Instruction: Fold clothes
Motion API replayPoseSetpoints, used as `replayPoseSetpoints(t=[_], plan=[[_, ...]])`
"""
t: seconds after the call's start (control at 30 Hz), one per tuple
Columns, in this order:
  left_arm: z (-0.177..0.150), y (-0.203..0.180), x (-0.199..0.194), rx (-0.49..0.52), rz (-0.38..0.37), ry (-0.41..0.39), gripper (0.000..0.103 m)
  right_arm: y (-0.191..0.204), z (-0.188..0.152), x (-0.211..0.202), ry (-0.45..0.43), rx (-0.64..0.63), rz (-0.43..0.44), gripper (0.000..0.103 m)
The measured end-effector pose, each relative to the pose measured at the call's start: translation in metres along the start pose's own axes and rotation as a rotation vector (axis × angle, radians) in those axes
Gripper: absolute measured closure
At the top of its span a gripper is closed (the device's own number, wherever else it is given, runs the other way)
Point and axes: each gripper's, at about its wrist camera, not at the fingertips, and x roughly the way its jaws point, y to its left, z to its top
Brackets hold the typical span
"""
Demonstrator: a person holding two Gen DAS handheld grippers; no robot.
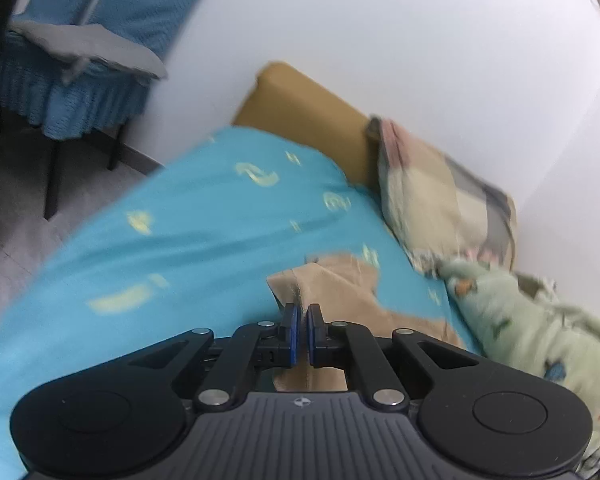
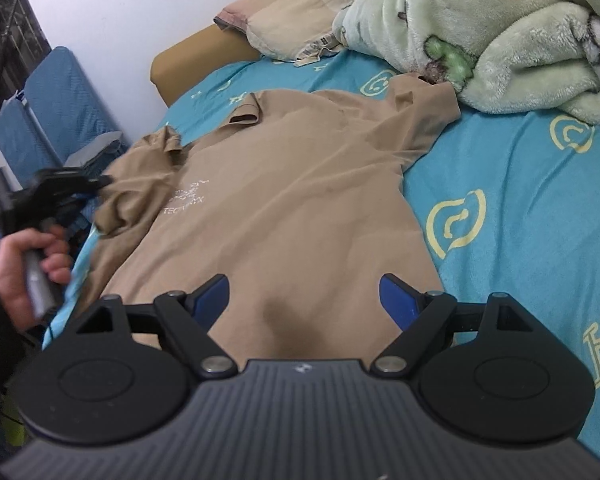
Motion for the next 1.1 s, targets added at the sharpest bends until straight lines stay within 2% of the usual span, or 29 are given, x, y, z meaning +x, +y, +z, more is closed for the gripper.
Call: replayPoseSetpoints(t=[0.1, 0.13, 0.23, 0.27, 0.3, 0.4, 0.43, 0.5, 0.6, 0.7, 0.83, 0.87, 1.0, 1.1], plan=[[0.034, 0.024, -0.021, 0.051, 0.105, -0.043, 0.099, 0.002, -0.001, 0.0, 0.003, -0.001, -0.005, 0.019], [0.047, 0.031, -0.026, 0.088, 0.18, -0.063, 0.1, 0.003, -0.001, 0.001, 0.002, -0.006, -0.005, 0.019], [0.08, 0.053, -0.024, 0.194, 0.472, -0.106, 0.099, 0.007, -0.003, 0.002, 0.002, -0.032, -0.012, 0.019], [0.089, 0.062, -0.025, 0.199, 0.532, -0.109, 0.099, 0.009, -0.003, 0.004, 0.003, -0.041, -0.018, 0.019], [0.095, 0.073, -0.026, 0.177, 0.553, -0.103, 0.099, 0.009, -0.003, 0.005, 0.005, -0.047, -0.022, 0.019], [0.098, 0.098, -0.04, 0.104, 0.537, -0.11, 0.08, 0.012, -0.004, 0.007, 0.003, -0.065, -0.038, 0.019], [0.095, 0.103, -0.044, 0.089, 0.526, -0.096, 0.069, 0.012, -0.004, 0.009, 0.002, -0.07, -0.043, 0.019], [0.082, 0.109, -0.055, 0.059, 0.493, -0.049, 0.067, 0.013, -0.004, 0.011, 0.005, -0.073, -0.047, 0.019], [0.053, 0.106, -0.082, 0.029, 0.399, 0.051, 0.058, 0.017, -0.003, 0.013, 0.001, -0.081, -0.039, 0.019], [0.013, 0.095, -0.128, 0.015, 0.302, 0.181, 0.051, 0.022, -0.002, 0.01, -0.01, -0.1, -0.03, 0.019], [-0.046, 0.086, -0.196, -0.09, 0.219, 0.355, 0.044, 0.027, -0.002, -0.001, -0.031, -0.113, 0.001, 0.019], [-0.059, 0.084, -0.211, -0.108, 0.22, 0.387, 0.041, 0.028, -0.002, -0.005, -0.037, -0.114, 0.012, 0.019], [-0.103, 0.082, -0.248, -0.117, 0.297, 0.513, 0.04, 0.035, -0.005, -0.026, -0.062, -0.143, 0.038, 0.019], [-0.12, 0.082, -0.26, -0.143, 0.293, 0.597, 0.04, 0.036, -0.008, -0.047, -0.085, -0.164, 0.044, 0.019]])
